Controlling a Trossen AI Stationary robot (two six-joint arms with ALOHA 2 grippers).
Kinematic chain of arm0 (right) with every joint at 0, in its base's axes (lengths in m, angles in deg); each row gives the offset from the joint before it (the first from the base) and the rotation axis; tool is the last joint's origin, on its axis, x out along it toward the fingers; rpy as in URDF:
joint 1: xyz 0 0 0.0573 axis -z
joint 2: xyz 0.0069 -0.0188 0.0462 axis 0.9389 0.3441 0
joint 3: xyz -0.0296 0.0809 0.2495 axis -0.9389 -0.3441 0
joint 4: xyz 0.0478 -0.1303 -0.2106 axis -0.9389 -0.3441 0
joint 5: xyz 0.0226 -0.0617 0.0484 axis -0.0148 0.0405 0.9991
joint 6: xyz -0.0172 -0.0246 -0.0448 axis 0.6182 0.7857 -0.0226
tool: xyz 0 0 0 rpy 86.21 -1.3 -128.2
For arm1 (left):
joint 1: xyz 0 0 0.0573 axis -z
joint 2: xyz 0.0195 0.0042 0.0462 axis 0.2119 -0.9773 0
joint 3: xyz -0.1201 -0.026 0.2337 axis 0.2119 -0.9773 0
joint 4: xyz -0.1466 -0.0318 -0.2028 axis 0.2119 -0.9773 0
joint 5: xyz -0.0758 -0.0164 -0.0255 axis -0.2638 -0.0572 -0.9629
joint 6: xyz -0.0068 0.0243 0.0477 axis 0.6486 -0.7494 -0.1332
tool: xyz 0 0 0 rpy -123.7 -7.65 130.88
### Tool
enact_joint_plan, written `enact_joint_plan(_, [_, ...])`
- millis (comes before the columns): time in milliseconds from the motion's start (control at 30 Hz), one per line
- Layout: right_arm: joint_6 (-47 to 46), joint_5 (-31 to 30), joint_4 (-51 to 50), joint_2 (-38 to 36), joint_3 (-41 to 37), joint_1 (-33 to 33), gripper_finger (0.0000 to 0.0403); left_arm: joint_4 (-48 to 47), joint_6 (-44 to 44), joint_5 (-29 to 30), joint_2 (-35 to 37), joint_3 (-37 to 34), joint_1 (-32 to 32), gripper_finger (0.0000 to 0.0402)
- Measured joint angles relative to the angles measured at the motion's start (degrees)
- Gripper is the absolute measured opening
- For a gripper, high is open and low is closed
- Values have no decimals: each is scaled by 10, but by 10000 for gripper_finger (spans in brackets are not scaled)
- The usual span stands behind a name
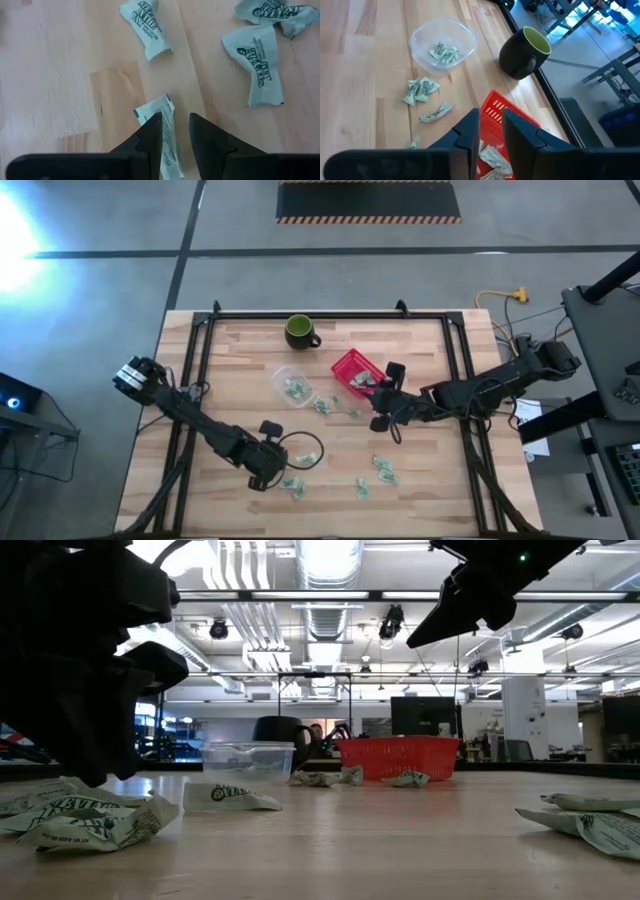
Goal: Pick and place items into bin
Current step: Put the stevia packet into the transparent bin
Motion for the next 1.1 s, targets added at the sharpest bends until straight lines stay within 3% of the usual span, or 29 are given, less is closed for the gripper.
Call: enact_joint_plan(1100, [-12,0,-6,0,0,0,68,-11,15,-8,0,-27,-16,73])
